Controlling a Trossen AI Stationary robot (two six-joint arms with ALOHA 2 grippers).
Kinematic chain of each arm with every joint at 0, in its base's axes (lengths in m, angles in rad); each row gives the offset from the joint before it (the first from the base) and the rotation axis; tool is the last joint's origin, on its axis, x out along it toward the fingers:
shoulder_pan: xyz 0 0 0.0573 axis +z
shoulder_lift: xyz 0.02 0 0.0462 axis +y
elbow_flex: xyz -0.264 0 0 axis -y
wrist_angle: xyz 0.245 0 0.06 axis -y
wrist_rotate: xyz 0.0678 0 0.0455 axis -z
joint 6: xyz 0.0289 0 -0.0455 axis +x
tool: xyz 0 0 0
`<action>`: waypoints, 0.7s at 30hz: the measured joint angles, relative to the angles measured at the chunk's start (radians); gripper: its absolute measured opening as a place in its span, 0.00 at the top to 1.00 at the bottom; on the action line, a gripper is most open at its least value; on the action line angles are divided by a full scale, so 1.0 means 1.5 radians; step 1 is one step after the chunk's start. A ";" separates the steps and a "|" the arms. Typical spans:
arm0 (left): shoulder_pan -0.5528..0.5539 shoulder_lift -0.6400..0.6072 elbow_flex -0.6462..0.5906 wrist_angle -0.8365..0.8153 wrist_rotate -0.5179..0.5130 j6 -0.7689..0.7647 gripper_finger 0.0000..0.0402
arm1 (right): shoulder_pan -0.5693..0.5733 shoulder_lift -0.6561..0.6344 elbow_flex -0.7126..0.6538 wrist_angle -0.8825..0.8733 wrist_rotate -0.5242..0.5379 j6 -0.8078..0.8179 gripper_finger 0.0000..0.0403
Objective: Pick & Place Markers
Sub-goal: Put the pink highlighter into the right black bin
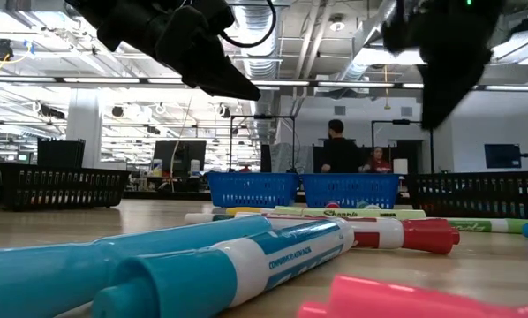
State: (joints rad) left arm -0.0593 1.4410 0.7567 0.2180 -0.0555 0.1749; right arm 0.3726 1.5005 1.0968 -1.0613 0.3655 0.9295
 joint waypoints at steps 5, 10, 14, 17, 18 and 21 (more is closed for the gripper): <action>0.000 0.000 0.000 0.000 0.000 0.000 0.68 | 0.075 0.001 0.030 0.161 0.002 -0.047 0.52; 0.000 0.000 0.000 0.005 0.000 -0.020 0.68 | 0.155 0.073 0.029 0.372 -0.004 -0.067 0.54; 0.000 0.000 0.000 0.005 0.000 -0.053 0.68 | 0.210 0.163 0.042 0.504 -0.043 -0.068 0.56; 0.000 0.000 0.000 0.005 0.000 -0.076 0.68 | 0.239 0.229 0.080 0.517 -0.064 -0.099 0.57; 0.000 0.000 0.000 0.005 0.000 -0.086 0.68 | 0.246 0.252 0.098 0.518 -0.069 -0.113 0.58; -0.001 0.000 0.000 0.005 0.000 -0.116 0.68 | 0.260 0.314 0.150 0.487 -0.074 -0.168 0.59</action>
State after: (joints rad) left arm -0.0605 1.4410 0.7567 0.2253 -0.0555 0.0015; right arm 0.7625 1.9715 1.3211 -0.3307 0.2547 0.6770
